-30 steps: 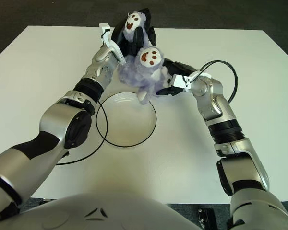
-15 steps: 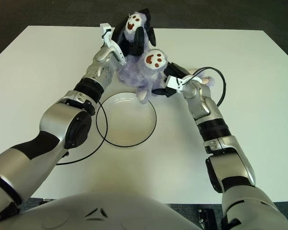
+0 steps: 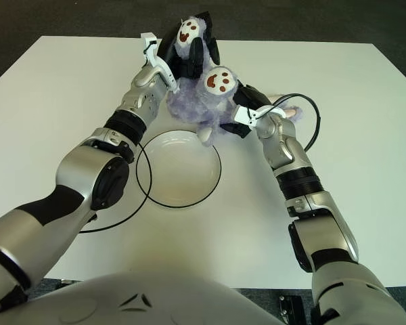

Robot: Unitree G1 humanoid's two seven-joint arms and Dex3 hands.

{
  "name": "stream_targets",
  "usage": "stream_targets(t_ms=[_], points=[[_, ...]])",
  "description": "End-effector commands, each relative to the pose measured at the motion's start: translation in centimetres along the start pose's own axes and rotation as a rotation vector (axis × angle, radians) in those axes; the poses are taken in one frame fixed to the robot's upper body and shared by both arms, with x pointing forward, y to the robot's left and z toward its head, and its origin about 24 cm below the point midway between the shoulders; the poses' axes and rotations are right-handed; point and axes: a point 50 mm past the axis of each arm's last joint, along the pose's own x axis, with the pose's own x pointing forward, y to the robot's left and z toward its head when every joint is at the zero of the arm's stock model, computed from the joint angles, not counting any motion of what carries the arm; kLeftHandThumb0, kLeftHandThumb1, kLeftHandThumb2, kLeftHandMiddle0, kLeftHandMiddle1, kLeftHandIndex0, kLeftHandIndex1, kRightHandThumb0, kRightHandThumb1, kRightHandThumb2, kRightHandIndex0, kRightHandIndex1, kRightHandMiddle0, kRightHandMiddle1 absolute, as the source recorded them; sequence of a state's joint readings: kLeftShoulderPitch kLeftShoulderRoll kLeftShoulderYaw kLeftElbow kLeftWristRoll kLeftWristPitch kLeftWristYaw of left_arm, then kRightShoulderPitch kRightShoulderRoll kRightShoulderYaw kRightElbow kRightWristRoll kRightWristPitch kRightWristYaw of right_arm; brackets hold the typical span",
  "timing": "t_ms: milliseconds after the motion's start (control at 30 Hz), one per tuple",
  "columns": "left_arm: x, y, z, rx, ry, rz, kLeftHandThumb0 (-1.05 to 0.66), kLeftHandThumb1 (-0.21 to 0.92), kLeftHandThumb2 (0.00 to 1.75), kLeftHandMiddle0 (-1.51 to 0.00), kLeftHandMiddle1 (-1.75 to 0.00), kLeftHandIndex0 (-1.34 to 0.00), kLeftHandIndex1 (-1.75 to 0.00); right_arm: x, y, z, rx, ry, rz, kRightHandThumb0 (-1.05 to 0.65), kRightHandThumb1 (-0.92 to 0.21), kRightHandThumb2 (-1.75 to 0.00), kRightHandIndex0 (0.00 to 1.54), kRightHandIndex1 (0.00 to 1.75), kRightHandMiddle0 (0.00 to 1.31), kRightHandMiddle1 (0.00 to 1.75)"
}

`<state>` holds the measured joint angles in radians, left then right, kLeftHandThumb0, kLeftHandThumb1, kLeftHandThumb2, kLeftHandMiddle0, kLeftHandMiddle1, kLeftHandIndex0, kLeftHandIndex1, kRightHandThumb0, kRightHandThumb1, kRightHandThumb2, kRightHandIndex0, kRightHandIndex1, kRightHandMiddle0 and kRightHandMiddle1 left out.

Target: Put the doll into the plate.

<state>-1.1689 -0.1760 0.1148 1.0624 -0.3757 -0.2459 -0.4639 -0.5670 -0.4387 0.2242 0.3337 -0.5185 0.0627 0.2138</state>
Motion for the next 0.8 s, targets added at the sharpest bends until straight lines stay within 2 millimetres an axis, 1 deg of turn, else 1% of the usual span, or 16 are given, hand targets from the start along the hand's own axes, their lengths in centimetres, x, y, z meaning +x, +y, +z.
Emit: stream_targets(t_ms=[0, 67, 167, 200, 267, 367, 433, 467, 533, 667, 767], points=[[1.4, -5.3, -2.1, -0.172, -0.010, -0.092, 0.53, 0.17, 1.50, -0.73, -1.75, -1.03, -1.75, -0.1, 0.6, -1.6, 0.120, 0.076, -0.022, 0.44, -0.27, -1.37, 0.52, 1.74, 0.64, 1.75], [1.4, -5.2, -2.1, -0.175, -0.007, -0.091, 0.53, 0.17, 1.50, -0.73, -1.75, -1.03, -1.75, -0.1, 0.6, -1.9, 0.153, 0.077, -0.037, 0.46, -0.28, -1.36, 0.58, 1.74, 0.73, 1.75], [1.3, -5.1, -2.1, -0.160, -0.005, -0.089, 0.53, 0.17, 1.49, -0.73, -1.75, -1.03, -1.75, -0.1, 0.6, -1.9, 0.174, 0.066, -0.058, 0.47, -0.29, -1.35, 0.61, 1.75, 0.79, 1.75], [1.3, -5.0, -2.0, -0.155, -0.006, -0.089, 0.53, 0.17, 1.49, -0.73, -1.75, -1.03, -1.75, -0.1, 0.6, -2.0, 0.175, 0.063, -0.063, 0.46, -0.33, -1.30, 0.58, 1.75, 0.83, 1.75], [1.3, -4.9, -2.0, -0.149, -0.010, -0.091, 0.53, 0.17, 1.49, -0.73, -1.75, -1.03, -1.75, -0.1, 0.5, -2.0, 0.165, 0.056, -0.072, 0.45, -0.37, -1.25, 0.55, 1.75, 0.87, 1.75], [1.2, -4.7, -1.9, -0.138, -0.017, -0.090, 0.53, 0.17, 1.49, -0.73, -1.75, -1.03, -1.75, -0.2, 0.2, -2.0, 0.143, 0.041, -0.087, 0.44, -0.39, -1.23, 0.54, 1.75, 0.91, 1.75], [1.1, -4.5, -2.0, -0.123, -0.013, -0.081, 0.53, 0.17, 1.49, -0.73, -1.75, -1.04, -1.75, -0.4, -0.3, -1.9, 0.127, 0.033, -0.093, 0.45, -0.36, -1.26, 0.56, 1.75, 0.94, 1.75], [1.1, -4.4, -2.0, -0.116, -0.010, -0.076, 0.53, 0.17, 1.49, -0.73, -1.75, -1.04, -1.75, -0.5, -0.5, -1.8, 0.120, 0.031, -0.094, 0.48, -0.29, -1.34, 0.62, 1.75, 0.96, 1.75], [1.1, -4.3, -2.0, -0.106, -0.005, -0.069, 0.53, 0.17, 1.49, -0.73, -1.75, -1.04, -1.75, -0.5, -0.5, -1.8, 0.111, 0.028, -0.095, 0.52, -0.21, -1.45, 0.69, 1.75, 0.99, 1.75], [0.8, -3.7, -1.9, -0.102, -0.001, -0.061, 0.53, 0.17, 1.49, -0.73, -1.75, -1.04, -1.75, -0.8, -0.7, -1.7, 0.111, -0.003, -0.115, 0.54, -0.14, -1.53, 0.75, 1.75, 1.03, 1.75], [0.6, -3.1, -1.8, -0.098, 0.000, -0.050, 0.53, 0.17, 1.49, -0.73, -1.75, -1.04, -1.75, -1.1, -1.2, -1.6, 0.118, -0.022, -0.137, 0.56, -0.12, -1.56, 0.77, 1.75, 1.05, 1.75]])
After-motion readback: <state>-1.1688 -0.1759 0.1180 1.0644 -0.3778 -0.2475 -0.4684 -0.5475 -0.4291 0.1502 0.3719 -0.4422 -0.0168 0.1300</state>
